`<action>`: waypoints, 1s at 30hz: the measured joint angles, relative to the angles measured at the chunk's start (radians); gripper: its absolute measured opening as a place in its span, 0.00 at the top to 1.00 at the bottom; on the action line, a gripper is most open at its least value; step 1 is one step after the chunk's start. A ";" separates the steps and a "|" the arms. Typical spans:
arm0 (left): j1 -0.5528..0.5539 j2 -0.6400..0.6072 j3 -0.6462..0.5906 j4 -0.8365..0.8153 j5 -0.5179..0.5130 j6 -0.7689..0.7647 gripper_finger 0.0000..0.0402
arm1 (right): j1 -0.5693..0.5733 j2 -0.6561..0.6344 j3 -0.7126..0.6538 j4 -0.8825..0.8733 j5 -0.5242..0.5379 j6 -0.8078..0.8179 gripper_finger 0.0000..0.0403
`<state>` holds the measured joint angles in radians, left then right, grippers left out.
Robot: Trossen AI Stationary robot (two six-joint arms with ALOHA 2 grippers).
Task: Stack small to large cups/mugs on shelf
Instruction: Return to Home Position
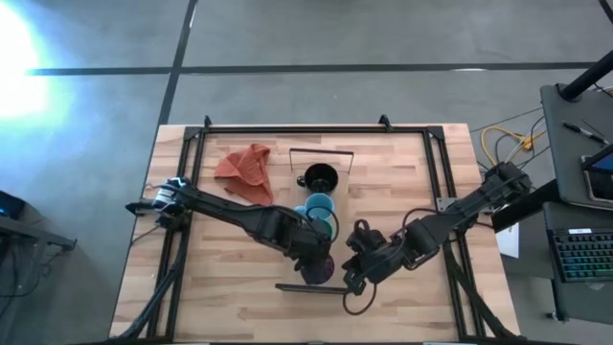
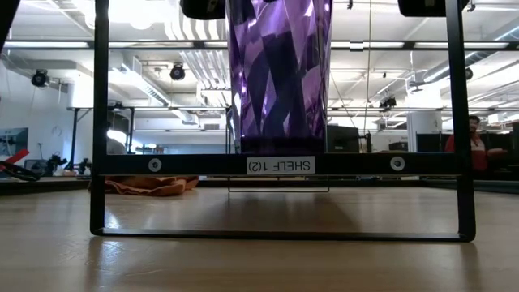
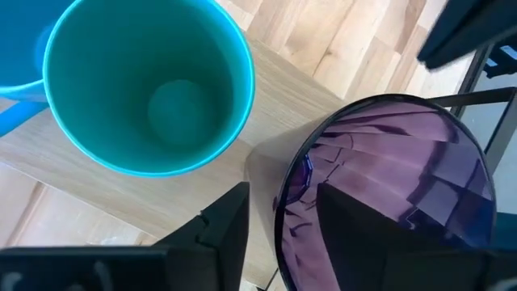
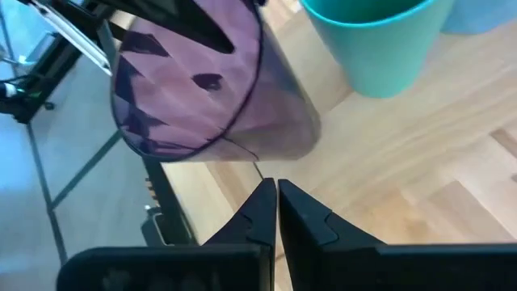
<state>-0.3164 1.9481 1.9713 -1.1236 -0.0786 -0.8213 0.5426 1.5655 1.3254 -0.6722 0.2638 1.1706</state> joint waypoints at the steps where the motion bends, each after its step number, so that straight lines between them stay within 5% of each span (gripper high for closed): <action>1: 0.000 -0.002 0.001 -0.001 0.002 -0.002 0.67 | 0.000 -0.003 0.000 -0.011 0.000 0.000 0.98; 10: 0.000 -0.083 0.041 -0.011 0.003 0.027 0.65 | -0.008 -0.071 0.000 -0.030 0.005 -0.050 0.98; 15: 0.000 -0.216 0.050 0.027 -0.006 0.152 0.65 | -0.060 -0.201 0.043 -0.072 -0.103 -0.261 0.98; 18: 0.000 -0.311 0.046 0.079 -0.011 0.141 0.65 | -0.090 -0.307 0.081 -0.124 -0.133 -0.203 0.98; 20: -0.007 -0.369 0.025 0.168 -0.044 0.096 0.65 | -0.089 -0.368 0.092 -0.100 -0.065 -0.178 0.98; 24: -0.085 -0.443 -0.071 0.499 -0.092 0.394 0.65 | 0.001 -0.462 0.078 0.078 0.095 -0.439 0.98; 30: -0.124 -0.516 -0.386 1.043 0.026 0.564 0.65 | 0.115 -0.467 -0.023 0.369 0.069 -0.680 0.98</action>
<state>-0.4408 1.4322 1.5848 -0.0807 -0.0524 -0.2573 0.6580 1.0982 1.3020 -0.3034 0.3328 0.4902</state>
